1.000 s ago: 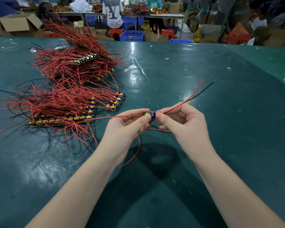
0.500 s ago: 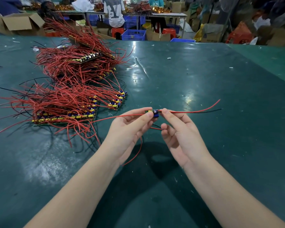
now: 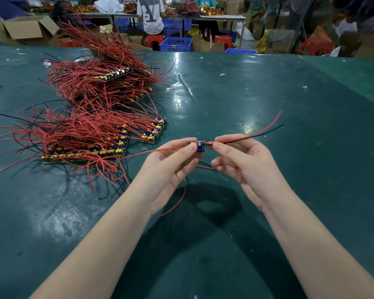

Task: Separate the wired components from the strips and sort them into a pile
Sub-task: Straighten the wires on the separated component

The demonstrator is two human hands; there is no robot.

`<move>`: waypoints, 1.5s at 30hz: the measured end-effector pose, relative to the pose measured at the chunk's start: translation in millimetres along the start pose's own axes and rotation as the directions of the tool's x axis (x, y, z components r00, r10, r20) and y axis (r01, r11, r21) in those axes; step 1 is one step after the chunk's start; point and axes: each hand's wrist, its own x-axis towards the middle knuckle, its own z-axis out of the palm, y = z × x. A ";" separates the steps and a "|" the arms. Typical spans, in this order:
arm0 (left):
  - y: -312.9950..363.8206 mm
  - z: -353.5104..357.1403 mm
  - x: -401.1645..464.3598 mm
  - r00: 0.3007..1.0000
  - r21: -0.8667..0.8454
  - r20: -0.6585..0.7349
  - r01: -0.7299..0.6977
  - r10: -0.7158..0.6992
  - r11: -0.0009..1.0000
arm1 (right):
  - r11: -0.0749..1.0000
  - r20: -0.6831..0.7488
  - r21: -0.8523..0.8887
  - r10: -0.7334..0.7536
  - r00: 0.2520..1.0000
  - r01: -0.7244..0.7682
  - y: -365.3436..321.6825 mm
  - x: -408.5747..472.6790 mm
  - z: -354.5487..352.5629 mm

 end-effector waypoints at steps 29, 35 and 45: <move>0.6 -2.6 3.4 0.981 0.155 -0.091 -0.158 0.173 0.975 | 0.901 -0.180 0.430 0.149 0.972 -0.059 -6.9 14.8 -17.4; 13.2 -3.2 3.7 0.984 0.119 -0.049 -0.166 0.172 0.979 | 0.801 -0.054 0.596 0.098 0.994 -0.047 -9.6 13.7 -12.4; 36.6 -23.0 5.7 0.964 0.155 -0.019 -0.258 0.264 0.954 | 0.896 -0.023 0.443 0.010 1.000 0.001 -11.1 9.3 -7.0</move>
